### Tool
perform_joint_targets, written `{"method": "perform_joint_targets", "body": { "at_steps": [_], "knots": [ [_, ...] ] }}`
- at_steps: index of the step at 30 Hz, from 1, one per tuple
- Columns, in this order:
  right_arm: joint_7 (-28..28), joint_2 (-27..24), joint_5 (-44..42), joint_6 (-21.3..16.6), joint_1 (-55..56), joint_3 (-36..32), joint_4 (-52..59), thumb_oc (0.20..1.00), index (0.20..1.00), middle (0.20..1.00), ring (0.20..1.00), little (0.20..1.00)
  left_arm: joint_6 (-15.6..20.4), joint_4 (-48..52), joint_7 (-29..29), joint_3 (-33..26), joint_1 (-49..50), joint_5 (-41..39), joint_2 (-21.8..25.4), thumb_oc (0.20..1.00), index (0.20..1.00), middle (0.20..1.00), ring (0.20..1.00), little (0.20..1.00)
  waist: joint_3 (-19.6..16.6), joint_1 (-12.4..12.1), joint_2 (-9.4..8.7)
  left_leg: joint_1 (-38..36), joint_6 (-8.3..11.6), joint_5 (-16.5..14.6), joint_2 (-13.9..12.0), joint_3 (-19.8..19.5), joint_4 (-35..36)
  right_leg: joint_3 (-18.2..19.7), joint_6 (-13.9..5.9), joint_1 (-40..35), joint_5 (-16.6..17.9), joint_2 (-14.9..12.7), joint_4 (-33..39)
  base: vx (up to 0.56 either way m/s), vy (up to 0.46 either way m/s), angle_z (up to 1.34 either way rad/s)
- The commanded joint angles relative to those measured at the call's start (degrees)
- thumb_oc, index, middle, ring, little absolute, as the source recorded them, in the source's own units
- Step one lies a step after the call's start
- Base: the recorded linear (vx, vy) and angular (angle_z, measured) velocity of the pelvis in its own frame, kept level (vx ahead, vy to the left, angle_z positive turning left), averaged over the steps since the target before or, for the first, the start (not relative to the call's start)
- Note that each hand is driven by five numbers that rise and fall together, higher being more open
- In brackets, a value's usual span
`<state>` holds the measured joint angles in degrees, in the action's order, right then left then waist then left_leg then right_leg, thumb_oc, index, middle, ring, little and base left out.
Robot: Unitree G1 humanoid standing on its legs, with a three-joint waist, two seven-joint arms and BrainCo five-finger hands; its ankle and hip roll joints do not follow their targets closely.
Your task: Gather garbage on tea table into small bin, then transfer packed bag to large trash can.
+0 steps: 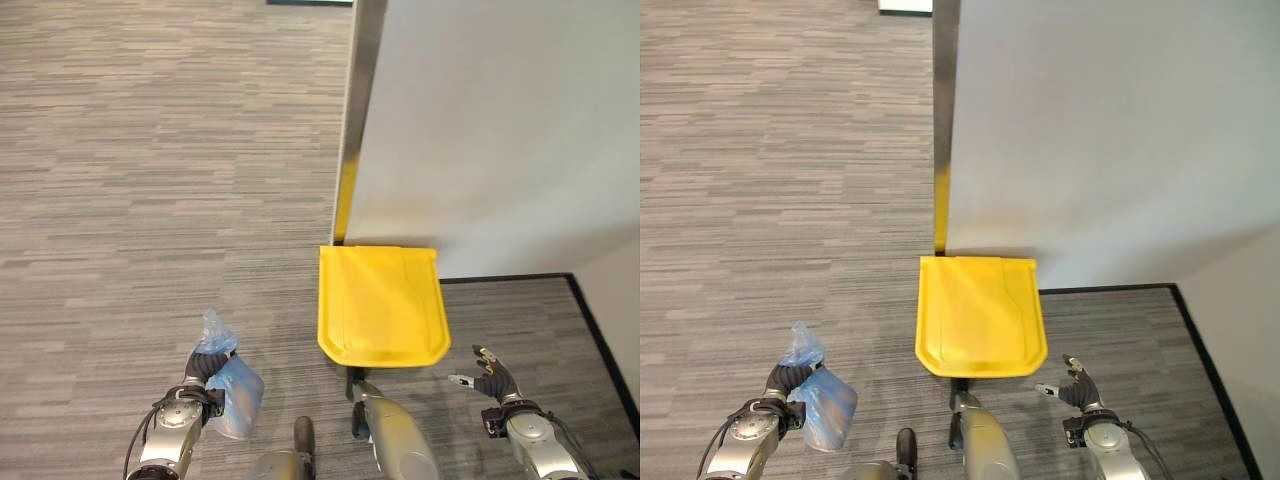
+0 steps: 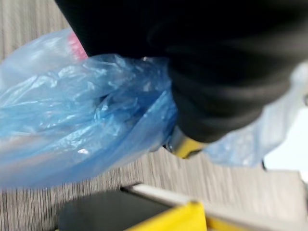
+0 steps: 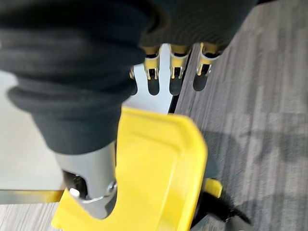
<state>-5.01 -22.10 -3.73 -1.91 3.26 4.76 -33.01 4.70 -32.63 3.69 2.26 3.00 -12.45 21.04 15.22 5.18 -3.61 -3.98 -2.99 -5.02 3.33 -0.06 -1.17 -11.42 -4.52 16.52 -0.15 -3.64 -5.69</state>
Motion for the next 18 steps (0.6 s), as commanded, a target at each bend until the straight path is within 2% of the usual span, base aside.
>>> {"method": "perform_joint_targets", "body": {
  "at_steps": [1,3,11,18],
  "knots": [
    [-1.9,-2.5,-3.3,-2.1,-0.1,-1.8,0.2,1.0,1.0,1.0,1.0,1.0,3.6,3.8,-0.2,-0.9,0.6,-1.3,3.0,0.2,0.2,0.2,0.2,0.2,-5.2,1.3,-2.47,-4.7,2.58,-14.2,3.1,-0.8,-9.8,1.5,-1.55,0.2,6.6,0.8,3.9,0.18,-0.098,0.34],
    [-2.1,-2.5,-4.6,-2.3,-0.3,-2.5,0.6,1.0,1.0,1.0,1.0,1.0,3.5,3.2,-0.6,-0.8,0.7,-1.0,3.0,0.2,0.2,0.2,0.2,0.2,-6.3,2.2,-1.15,-5.3,2.33,-13.6,2.3,0.2,-6.9,2.6,-1.64,0.5,6.6,2.5,4.3,0.08,-0.04,-0.07],
    [-0.2,-1.4,-3.5,-2.1,-2.0,1.1,0.9,1.0,1.0,1.0,1.0,1.0,3.4,4.7,-2.1,0.5,0.5,-0.5,2.6,0.2,0.2,0.2,0.2,0.2,-6.0,1.9,-1.46,-5.5,1.45,-12.3,3.3,1.0,-4.6,4.7,-2.53,0.7,8.6,3.4,5.9,-0.06,0.015,-0.24],
    [4.2,1.9,-3.6,-2.2,-9.9,12.9,4.2,1.0,1.0,1.0,1.0,1.0,3.7,4.5,-3.4,5.2,-2.5,0.1,1.5,0.2,0.2,0.2,0.2,0.2,-4.2,-0.4,-1.05,-4.9,0.42,-12.3,4.5,0.5,-4.7,4.3,-2.26,1.8,9.1,2.7,5.8,-0.03,-0.003,-0.1]
  ]
}}
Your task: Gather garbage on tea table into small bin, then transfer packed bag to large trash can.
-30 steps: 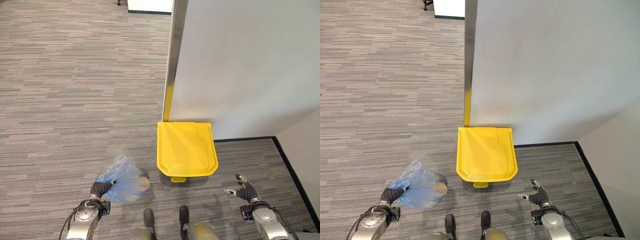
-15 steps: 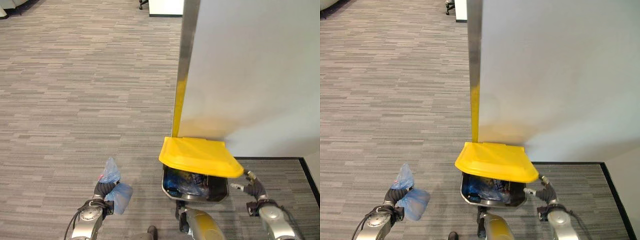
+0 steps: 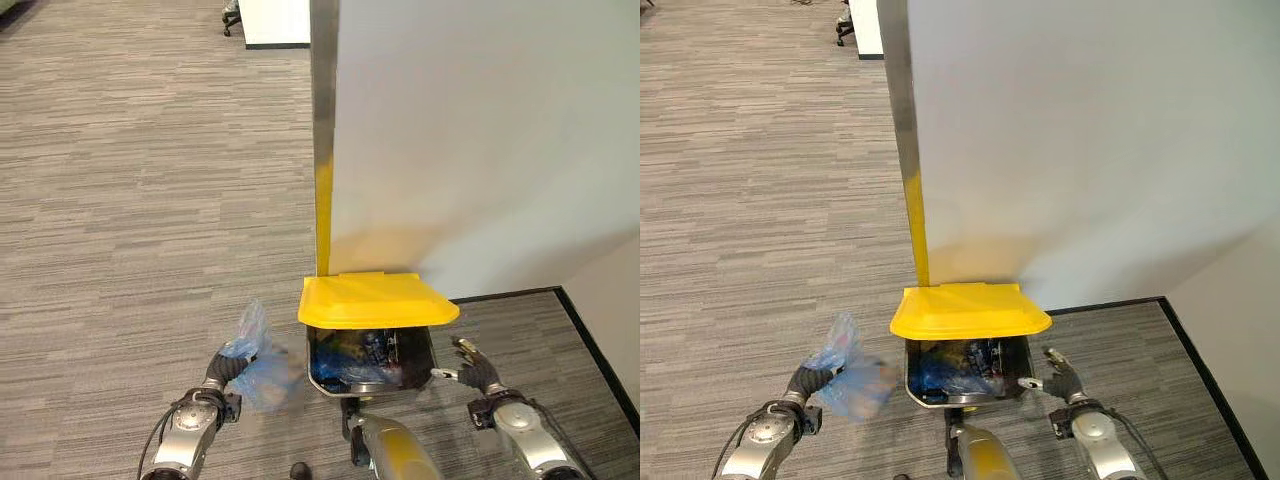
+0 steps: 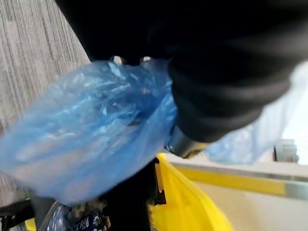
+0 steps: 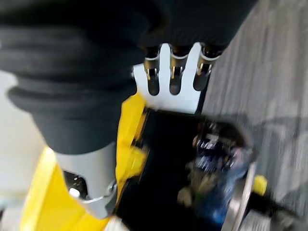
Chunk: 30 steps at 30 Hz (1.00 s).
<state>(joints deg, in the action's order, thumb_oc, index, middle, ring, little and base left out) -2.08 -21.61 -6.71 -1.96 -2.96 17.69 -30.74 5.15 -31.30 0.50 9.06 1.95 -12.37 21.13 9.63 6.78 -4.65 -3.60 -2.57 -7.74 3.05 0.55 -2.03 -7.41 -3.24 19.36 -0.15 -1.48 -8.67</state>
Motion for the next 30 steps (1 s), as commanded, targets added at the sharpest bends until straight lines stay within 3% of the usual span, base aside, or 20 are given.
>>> {"method": "perform_joint_targets", "body": {
  "at_steps": [1,12,23,30],
  "knots": [
    [1.3,1.9,-0.8,-2.2,-4.7,0.9,2.3,1.0,1.0,1.0,1.0,1.0,3.4,3.2,-0.1,-1.2,-1.8,-0.1,1.3,0.2,0.2,0.2,0.2,0.2,1.6,-2.2,0.13,-5.1,-0.01,-9.5,4.9,-0.1,-3.8,0.0,-3.49,-0.9,9.1,0.4,8.8,0.0,0.0,0.0],
    [-1.0,4.8,-5.8,-3.3,-28.0,10.3,1.6,1.0,1.0,1.0,1.0,1.0,5.8,5.0,0.3,7.9,-10.6,-3.8,1.7,0.2,0.2,0.2,0.2,0.2,2.9,-5.1,-0.29,-2.2,0.61,-9.1,4.7,-0.4,-5.1,-2.4,-3.3,0.4,9.8,-0.4,10.0,-0.01,-0.035,0.1],
    [-3.1,2.4,-6.8,-2.6,-38.3,9.9,-8.5,1.0,1.0,1.0,1.0,1.0,7.2,16.6,-4.3,18.0,-17.0,-6.8,2.2,0.2,0.2,0.2,0.2,0.2,3.3,-5.5,-1.76,-1.9,0.74,-9.3,4.7,0.2,-5.1,-3.2,-4.13,0.4,11.0,-0.8,10.7,-0.01,-0.019,0.0],
    [-4.1,1.4,-7.6,-3.3,-42.8,10.2,-10.4,1.0,1.0,1.0,1.0,1.0,8.4,22.5,-4.5,20.7,-22.4,-9.2,2.3,0.2,0.2,0.2,0.2,0.2,3.4,-5.0,-2.25,-2.7,0.42,-9.3,4.9,1.1,-4.1,-3.4,-4.81,0.7,11.6,-0.8,10.5,-0.02,0.003,-0.12]
  ]
}}
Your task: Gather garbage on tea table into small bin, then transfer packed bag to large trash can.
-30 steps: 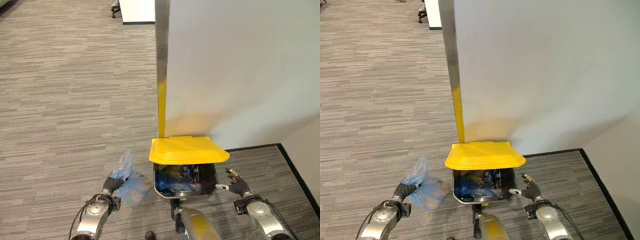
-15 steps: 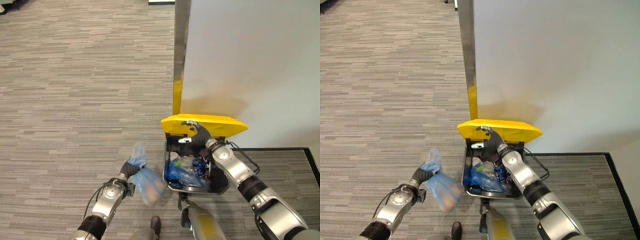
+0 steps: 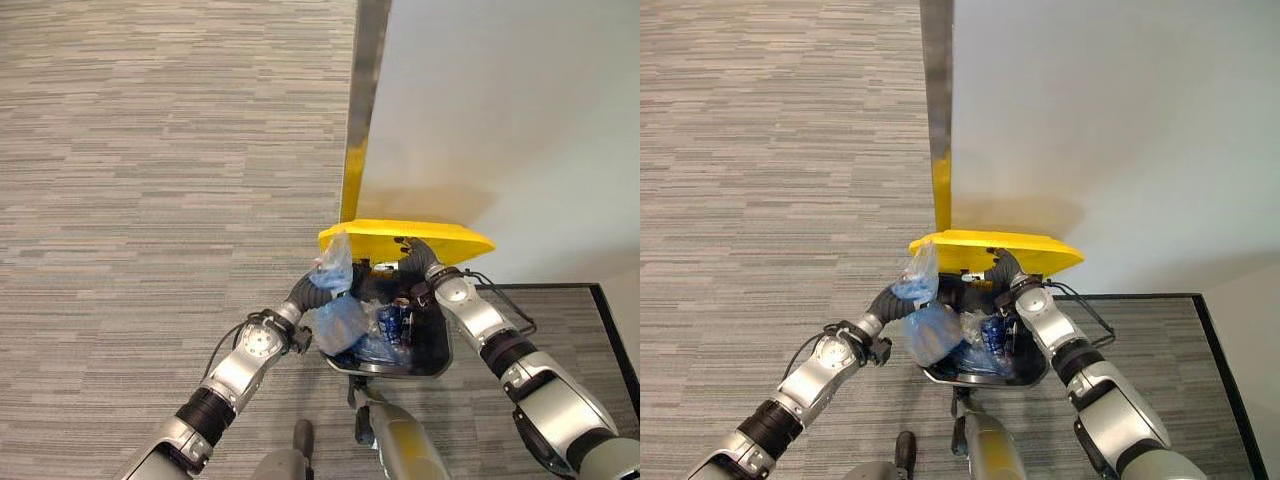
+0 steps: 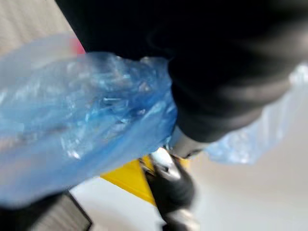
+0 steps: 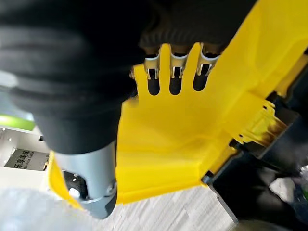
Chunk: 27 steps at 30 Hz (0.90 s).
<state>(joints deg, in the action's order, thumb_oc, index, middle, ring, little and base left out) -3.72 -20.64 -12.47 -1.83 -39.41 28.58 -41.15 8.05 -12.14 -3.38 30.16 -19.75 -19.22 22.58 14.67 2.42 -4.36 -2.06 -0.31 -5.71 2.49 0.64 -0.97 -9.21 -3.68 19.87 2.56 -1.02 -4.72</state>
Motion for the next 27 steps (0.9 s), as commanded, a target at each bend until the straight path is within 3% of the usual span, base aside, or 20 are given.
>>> {"method": "perform_joint_targets", "body": {
  "at_steps": [1,9,14,19,20,21,27],
  "knots": [
    [-2.5,0.4,-1.9,-3.5,-6.7,-0.6,0.0,1.0,1.0,1.0,1.0,1.0,5.6,3.2,-0.3,-0.1,-1.4,-1.7,1.0,0.2,0.2,0.2,0.2,0.2,-1.6,-0.6,-2.55,-4.3,-1.89,-11.4,5.5,1.2,-5.0,-1.7,-4.39,0.4,8.9,-1.3,6.5,-0.02,0.01,-0.08],
    [-3.0,-2.2,-0.4,-2.2,-11.2,1.4,0.5,1.0,1.0,1.0,1.0,1.0,3.5,-11.0,3.8,2.5,-7.2,7.4,1.2,0.2,0.2,0.2,0.2,0.2,0.7,0.4,-1.78,-2.5,-1.78,-11.3,5.8,3.0,-5.7,-2.9,-4.28,3.6,8.5,-2.4,4.6,-0.02,0.021,-0.2],
    [-4.8,-3.5,-0.7,-2.3,-14.9,2.7,3.2,1.0,1.0,1.0,1.0,1.0,2.2,-23.1,6.6,5.8,-14.0,12.8,-1.8,0.2,0.2,0.2,0.2,0.2,4.6,2.2,-1.09,2.1,-1.82,-11.4,6.3,3.6,-8.9,-1.8,-3.95,7.2,8.1,-3.2,2.3,-0.03,0.031,0.0],
    [-5.7,-2.5,-0.7,-3.6,-12.6,3.1,10.6,1.0,1.0,1.0,1.0,1.0,0.0,-32.4,9.2,5.1,-15.9,18.9,-4.3,0.2,0.2,0.2,0.2,0.2,6.1,3.9,0.18,4.7,-1.97,-11.0,6.3,4.5,-9.0,-1.5,-3.95,9.9,7.8,-3.1,1.8,0.03,0.047,-0.02],
    [-5.7,-2.3,-0.2,-3.8,-12.0,3.3,11.4,1.0,1.0,1.0,1.0,1.0,-0.2,-33.3,9.5,4.9,-15.7,19.8,-4.4,0.564,0.564,0.564,0.564,0.564,6.0,4.0,0.42,4.8,-1.98,-11.0,6.3,4.6,-8.8,-1.5,-3.87,10.3,7.8,-3.0,1.7,0.05,0.052,-0.3],
    [-5.5,-1.7,0.5,-4.1,-11.2,3.9,12.4,1.0,1.0,1.0,1.0,1.0,-0.6,-34.6,9.9,4.3,-15.2,21.2,-4.5,1.0,1.0,1.0,1.0,1.0,6.2,4.2,0.71,4.9,-1.94,-11.1,6.1,4.9,-8.7,-1.6,-3.85,10.5,7.7,-3.1,1.6,0.06,0.054,-0.3],
    [-4.6,-1.9,1.7,-4.9,-6.3,3.6,16.8,1.0,1.0,1.0,1.0,1.0,-0.6,-32.4,10.6,1.2,-12.6,21.4,-3.2,1.0,1.0,1.0,1.0,1.0,6.5,4.9,0.79,5.9,-1.67,-12.1,6.1,4.9,-11.5,-0.5,-3.9,10.5,8.3,-3.6,1.3,0.01,0.02,0.01]
  ]
}}
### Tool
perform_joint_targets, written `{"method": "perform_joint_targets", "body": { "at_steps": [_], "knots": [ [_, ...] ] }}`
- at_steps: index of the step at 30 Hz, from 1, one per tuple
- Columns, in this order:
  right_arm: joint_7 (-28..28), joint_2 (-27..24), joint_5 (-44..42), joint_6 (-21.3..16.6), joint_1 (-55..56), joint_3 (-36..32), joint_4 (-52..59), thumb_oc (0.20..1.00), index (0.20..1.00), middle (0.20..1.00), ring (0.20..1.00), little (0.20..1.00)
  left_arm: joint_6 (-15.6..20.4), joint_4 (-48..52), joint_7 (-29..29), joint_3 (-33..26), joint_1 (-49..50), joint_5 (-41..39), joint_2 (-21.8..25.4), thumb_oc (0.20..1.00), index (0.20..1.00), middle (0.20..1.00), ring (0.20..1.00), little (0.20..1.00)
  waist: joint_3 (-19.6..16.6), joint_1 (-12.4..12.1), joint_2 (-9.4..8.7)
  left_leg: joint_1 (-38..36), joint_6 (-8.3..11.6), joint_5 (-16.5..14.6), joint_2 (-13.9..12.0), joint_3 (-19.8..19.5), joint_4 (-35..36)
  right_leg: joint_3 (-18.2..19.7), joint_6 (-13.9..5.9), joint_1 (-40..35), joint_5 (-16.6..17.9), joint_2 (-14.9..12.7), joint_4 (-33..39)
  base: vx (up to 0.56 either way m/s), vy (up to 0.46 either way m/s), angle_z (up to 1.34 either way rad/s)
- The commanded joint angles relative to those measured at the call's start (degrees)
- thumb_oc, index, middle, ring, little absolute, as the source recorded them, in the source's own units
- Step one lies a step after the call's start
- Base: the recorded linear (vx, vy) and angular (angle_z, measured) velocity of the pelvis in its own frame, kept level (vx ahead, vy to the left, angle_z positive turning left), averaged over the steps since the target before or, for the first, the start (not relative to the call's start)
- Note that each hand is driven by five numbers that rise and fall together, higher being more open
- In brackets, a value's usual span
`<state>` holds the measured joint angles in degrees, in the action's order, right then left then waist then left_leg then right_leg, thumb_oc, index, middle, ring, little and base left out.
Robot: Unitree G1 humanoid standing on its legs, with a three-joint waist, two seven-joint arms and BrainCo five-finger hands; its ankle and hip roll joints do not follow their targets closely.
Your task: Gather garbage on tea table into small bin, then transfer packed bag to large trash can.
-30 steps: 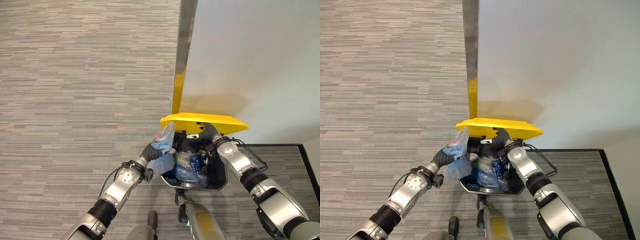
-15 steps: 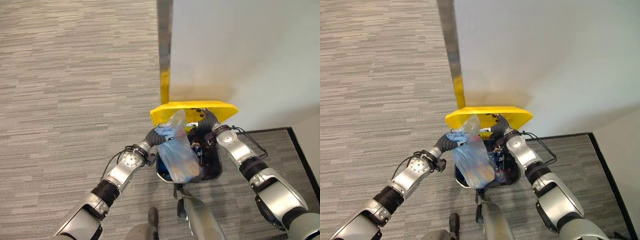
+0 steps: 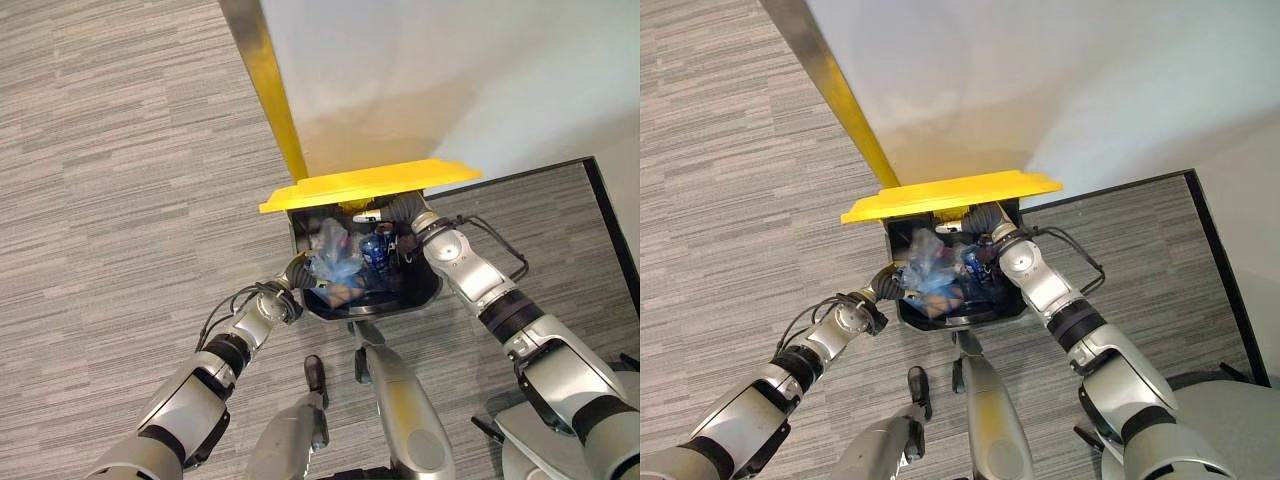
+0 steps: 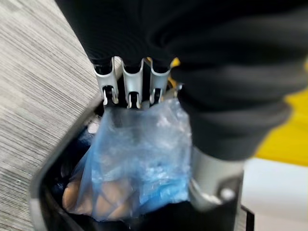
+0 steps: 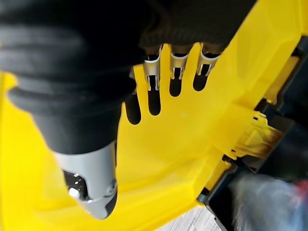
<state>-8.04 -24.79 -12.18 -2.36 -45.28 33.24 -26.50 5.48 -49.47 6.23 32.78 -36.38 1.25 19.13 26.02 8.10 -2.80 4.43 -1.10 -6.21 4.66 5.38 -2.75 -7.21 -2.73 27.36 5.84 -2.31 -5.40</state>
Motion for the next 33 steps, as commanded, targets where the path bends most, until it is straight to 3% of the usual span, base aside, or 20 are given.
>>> {"method": "perform_joint_targets", "body": {
  "at_steps": [1,4,5,8,11,13,15,19,21,23,24,33],
  "knots": [
    [-0.1,2.2,1.6,-4.4,0.6,-1.5,2.6,1.0,1.0,1.0,1.0,1.0,2.0,5.6,1.0,-2.0,4.7,0.6,0.5,1.0,1.0,1.0,1.0,1.0,-5.0,-0.8,-0.9,-0.4,-0.81,-11.8,3.8,0.1,-10.4,-2.3,-4.88,3.0,5.1,-2.4,2.0,-0.04,-0.023,0.25],
    [0.5,1.9,1.7,-4.4,4.7,-3.6,4.0,1.0,1.0,1.0,1.0,1.0,2.3,9.0,0.7,-4.9,8.0,-1.2,1.4,1.0,1.0,1.0,1.0,1.0,-5.9,-1.2,-1.58,-0.4,-0.87,-12.5,3.8,0.0,-12.0,-1.7,-4.93,2.2,5.4,-2.9,2.0,-0.07,-0.016,0.25],
    [1.6,1.6,2.4,-4.1,10.7,-6.7,6.1,1.0,1.0,1.0,1.0,1.0,3.0,13.5,-0.4,-11.2,14.9,-7.3,2.4,1.0,1.0,1.0,1.0,1.0,-6.9,-2.4,-2.07,-1.5,-0.9,-13.5,3.4,-0.4,-12.9,-1.8,-5.1,0.2,5.7,-3.0,2.7,-0.09,-0.027,0.19],
    [2.7,1.2,4.0,-3.6,16.3,-9.8,8.4,1.0,1.0,1.0,1.0,1.0,3.4,17.9,-1.3,-17.1,22.4,-11.1,5.1,1.0,1.0,1.0,1.0,1.0,-7.5,-3.6,-3.47,-2.1,-1.14,-13.5,3.8,-0.4,-14.1,-2.5,-5.71,-1.7,6.6,-4.0,3.7,-0.11,-0.014,0.11],
    [4.9,0.3,5.7,-3.3,25.1,-14.2,10.6,1.0,1.0,1.0,1.0,1.0,3.5,20.5,-2.3,-25.7,32.5,-12.5,7.9,1.0,1.0,1.0,1.0,1.0,-8.0,-5.7,-4.2,-3.2,-1.77,-13.2,4.4,0.5,-14.7,-5.0,-7.68,-4.5,7.7,-4.8,4.8,-0.15,0.056,-0.03],
    [6.8,-0.3,7.4,-2.5,30.4,-16.8,10.4,1.0,1.0,1.0,1.0,1.0,2.8,20.3,-2.6,-30.6,37.3,-13.0,8.4,1.0,1.0,1.0,1.0,1.0,-8.2,-5.6,-4.68,-4.4,-2.48,-10.9,4.4,0.7,-12.9,-4.8,-10.43,-4.0,10.0,-5.6,0.1,-0.14,0.051,-0.06],
    [7.1,-0.4,7.9,-2.3,34.3,-18.4,10.0,1.0,1.0,1.0,1.0,1.0,2.4,19.8,-2.7,-31.8,38.6,-12.5,8.3,1.0,1.0,1.0,1.0,1.0,-8.1,-5.6,-4.02,-3.7,-2.85,-8.8,3.6,-0.1,-12.0,-3.3,-9.88,-4.5,6.7,-5.2,-5.0,-0.2,0.026,-0.1],
    [7.6,-0.2,8.5,-2.5,41.0,-21.8,8.0,1.0,1.0,1.0,1.0,1.0,1.7,19.4,-3.7,-32.7,40.7,-11.5,8.4,1.0,1.0,1.0,1.0,1.0,-9.8,-6.4,-1.58,-2.1,-2.82,-5.1,0.6,-0.4,-8.0,0.8,-5.78,-6.4,-3.3,-3.9,-18.8,-0.18,0.008,-0.05],
    [7.6,0.8,8.2,-2.6,43.7,-23.4,5.9,1.0,1.0,1.0,1.0,1.0,1.5,19.0,-3.8,-32.9,41.4,-10.9,8.5,1.0,1.0,1.0,1.0,1.0,-11.0,-6.8,-1.24,-1.8,-2.08,-3.8,-0.5,-0.2,-6.5,2.5,-5.3,-10.0,-5.7,-3.9,-19.8,-0.02,-0.084,-0.03],
    [7.5,1.5,8.1,-2.0,46.3,-25.1,3.6,1.0,1.0,1.0,1.0,1.0,1.4,19.0,-4.1,-33.3,42.8,-11.8,7.8,1.0,1.0,1.0,1.0,1.0,-13.1,-6.9,-2.64,-1.9,-1.2,-2.5,-0.6,-0.3,-4.7,3.4,-4.66,-15.7,-8.5,-2.1,-11.1,0.09,-0.198,-0.3],
    [7.5,1.5,8.0,-1.8,47.2,-25.5,1.8,1.0,1.0,1.0,1.0,1.0,1.3,17.9,-4.1,-33.7,43.9,-12.5,6.7,1.0,1.0,1.0,1.0,1.0,-14.6,-6.7,-2.99,-2.1,-0.73,-1.8,-1.4,0.7,-3.2,4.5,-4.96,-17.1,-7.4,-0.5,-6.4,0.08,-0.173,-0.37],
    [7.6,-0.2,9.4,-1.1,49.0,-26.2,-3.0,1.0,1.0,1.0,1.0,1.0,0.7,15.3,-5.9,-32.8,45.1,-12.4,5.5,1.0,1.0,1.0,1.0,1.0,-18.3,-5.9,-2.88,-4.6,0.59,-0.2,-1.8,1.1,1.0,4.5,-4.12,-23.5,-6.2,0.1,4.1,0.05,-0.06,-0.13]
  ]
}}
